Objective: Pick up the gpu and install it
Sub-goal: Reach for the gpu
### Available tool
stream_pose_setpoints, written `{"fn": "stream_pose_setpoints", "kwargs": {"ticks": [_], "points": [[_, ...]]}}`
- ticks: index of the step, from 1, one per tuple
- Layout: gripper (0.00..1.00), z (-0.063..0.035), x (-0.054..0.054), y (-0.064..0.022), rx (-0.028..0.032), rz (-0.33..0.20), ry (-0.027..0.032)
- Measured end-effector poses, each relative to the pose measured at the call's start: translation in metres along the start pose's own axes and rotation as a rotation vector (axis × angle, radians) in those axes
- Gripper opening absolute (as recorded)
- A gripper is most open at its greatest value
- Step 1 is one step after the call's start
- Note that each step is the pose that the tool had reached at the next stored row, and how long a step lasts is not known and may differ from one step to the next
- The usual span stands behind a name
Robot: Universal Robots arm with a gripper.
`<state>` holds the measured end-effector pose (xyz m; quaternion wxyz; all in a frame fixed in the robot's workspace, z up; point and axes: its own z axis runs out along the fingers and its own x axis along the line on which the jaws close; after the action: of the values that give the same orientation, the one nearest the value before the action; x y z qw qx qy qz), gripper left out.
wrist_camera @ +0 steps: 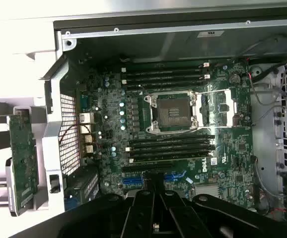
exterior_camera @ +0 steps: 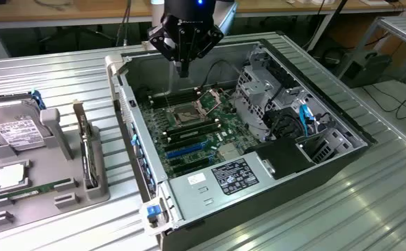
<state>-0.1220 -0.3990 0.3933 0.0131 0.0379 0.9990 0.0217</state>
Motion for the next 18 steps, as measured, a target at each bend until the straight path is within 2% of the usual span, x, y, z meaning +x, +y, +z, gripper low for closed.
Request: {"fn": "stream_pose_setpoints", "kwargs": {"ticks": [10,18], "points": [[0.11,-0.0001,0.001,-0.0002,0.0001,0.000,0.0000],[0.11,-0.0014,0.043,-0.0087,0.0000,0.000,-0.0002]]}}
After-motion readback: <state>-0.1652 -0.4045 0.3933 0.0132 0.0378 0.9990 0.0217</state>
